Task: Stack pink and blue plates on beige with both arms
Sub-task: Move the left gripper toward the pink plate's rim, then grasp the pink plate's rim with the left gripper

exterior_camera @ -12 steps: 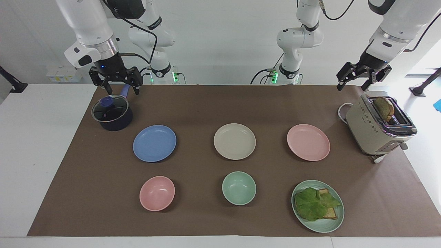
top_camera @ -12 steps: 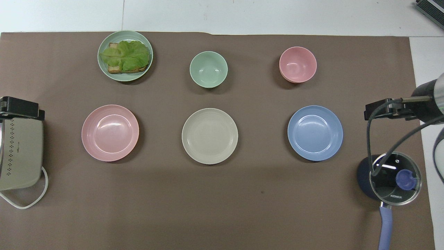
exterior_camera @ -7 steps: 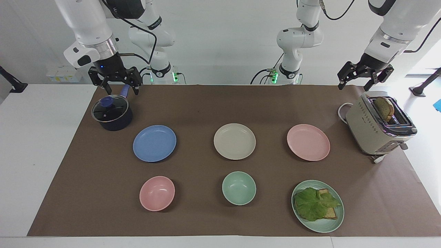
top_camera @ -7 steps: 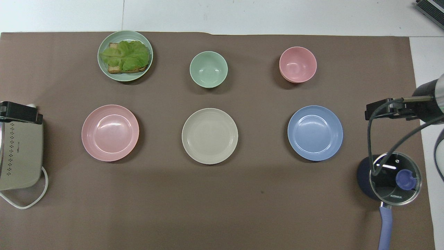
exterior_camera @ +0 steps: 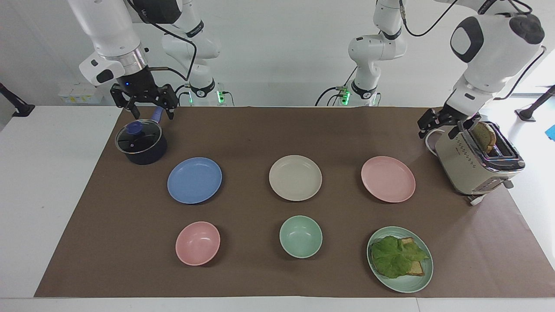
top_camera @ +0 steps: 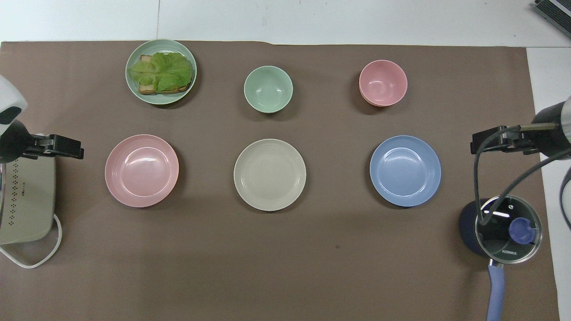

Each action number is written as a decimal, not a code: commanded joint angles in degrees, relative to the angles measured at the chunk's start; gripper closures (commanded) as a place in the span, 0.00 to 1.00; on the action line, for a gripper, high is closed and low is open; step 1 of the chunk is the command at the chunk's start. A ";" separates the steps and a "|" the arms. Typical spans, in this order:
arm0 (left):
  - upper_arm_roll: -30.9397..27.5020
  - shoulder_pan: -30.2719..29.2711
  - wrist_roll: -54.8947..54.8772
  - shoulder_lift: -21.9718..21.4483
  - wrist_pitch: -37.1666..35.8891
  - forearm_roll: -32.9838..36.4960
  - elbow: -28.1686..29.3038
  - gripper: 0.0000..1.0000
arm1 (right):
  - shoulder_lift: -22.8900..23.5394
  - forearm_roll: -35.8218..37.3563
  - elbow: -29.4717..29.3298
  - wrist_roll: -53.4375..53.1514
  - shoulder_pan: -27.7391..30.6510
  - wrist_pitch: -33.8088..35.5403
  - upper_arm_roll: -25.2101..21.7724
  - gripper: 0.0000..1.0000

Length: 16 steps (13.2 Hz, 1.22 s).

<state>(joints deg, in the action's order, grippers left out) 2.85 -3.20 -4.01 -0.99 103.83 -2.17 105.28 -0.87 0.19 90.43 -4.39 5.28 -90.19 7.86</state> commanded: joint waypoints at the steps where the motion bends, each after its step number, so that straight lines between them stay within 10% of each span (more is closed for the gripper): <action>1: 0.23 -2.15 -0.39 0.89 6.01 0.68 5.63 0.00 | 0.26 -0.19 -0.43 -1.33 0.60 0.02 0.40 0.00; 8: 0.40 -3.04 6.47 11.08 17.53 0.24 11.96 0.00 | 0.26 -0.19 -0.43 -1.33 0.69 0.02 0.23 0.00; 13: 0.41 -3.04 9.19 10.92 18.60 0.07 15.74 0.00 | 0.26 -0.19 -0.43 -1.06 0.69 0.02 0.22 0.00; 16: 0.49 -2.34 12.26 10.40 17.63 0.07 16.62 0.52 | 0.17 -0.19 -0.43 -0.89 0.78 0.02 0.14 0.00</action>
<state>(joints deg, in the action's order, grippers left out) 3.21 -5.90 5.98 11.38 121.41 -2.18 119.65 -0.86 0.19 90.43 -4.39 5.58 -90.19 7.82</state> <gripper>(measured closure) 0.291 0.000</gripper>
